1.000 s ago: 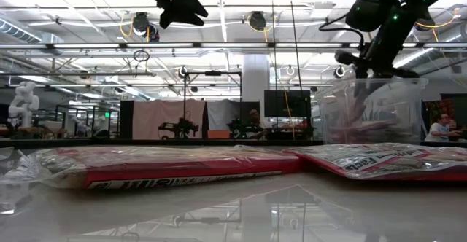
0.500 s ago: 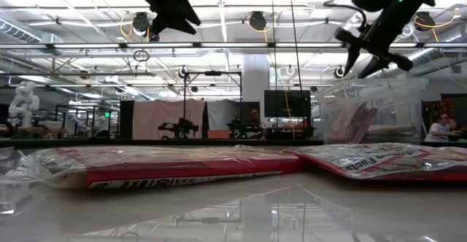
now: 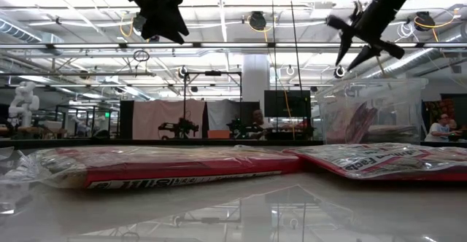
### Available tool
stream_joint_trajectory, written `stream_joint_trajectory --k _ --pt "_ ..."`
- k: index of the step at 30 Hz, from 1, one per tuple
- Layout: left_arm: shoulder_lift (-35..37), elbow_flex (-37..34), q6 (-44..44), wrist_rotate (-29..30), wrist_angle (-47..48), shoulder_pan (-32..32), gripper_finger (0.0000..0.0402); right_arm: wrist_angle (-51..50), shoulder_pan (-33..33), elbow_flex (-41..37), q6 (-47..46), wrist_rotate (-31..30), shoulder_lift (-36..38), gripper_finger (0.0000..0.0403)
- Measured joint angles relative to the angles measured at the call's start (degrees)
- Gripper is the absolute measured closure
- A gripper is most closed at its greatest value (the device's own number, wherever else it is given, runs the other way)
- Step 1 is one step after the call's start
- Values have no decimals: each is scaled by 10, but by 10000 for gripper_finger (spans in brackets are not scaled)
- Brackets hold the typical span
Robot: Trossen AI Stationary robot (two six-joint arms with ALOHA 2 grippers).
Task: Sort popcorn bags into baskets
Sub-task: Adjust the red popcorn bag in the transparent container
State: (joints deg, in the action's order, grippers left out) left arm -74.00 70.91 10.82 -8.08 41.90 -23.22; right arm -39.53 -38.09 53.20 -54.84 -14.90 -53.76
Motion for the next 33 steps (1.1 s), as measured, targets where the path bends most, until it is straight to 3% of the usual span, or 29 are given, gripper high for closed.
stream_joint_trajectory --k 5,10,18,23,33 --pt "0 0 0 0 -1 0 250 -59 -25 27 36 52 -75 262" --pt "0 0 5 0 -1 0 250 -83 -46 57 71 104 -131 233" --pt "0 0 27 5 -2 0 250 -199 -122 118 132 75 -144 197" --pt "-20 0 13 5 -17 -8 250 -181 -173 91 162 117 -144 195" --pt "-48 -1 9 -27 -46 -37 250 -86 -201 19 185 165 -160 195"
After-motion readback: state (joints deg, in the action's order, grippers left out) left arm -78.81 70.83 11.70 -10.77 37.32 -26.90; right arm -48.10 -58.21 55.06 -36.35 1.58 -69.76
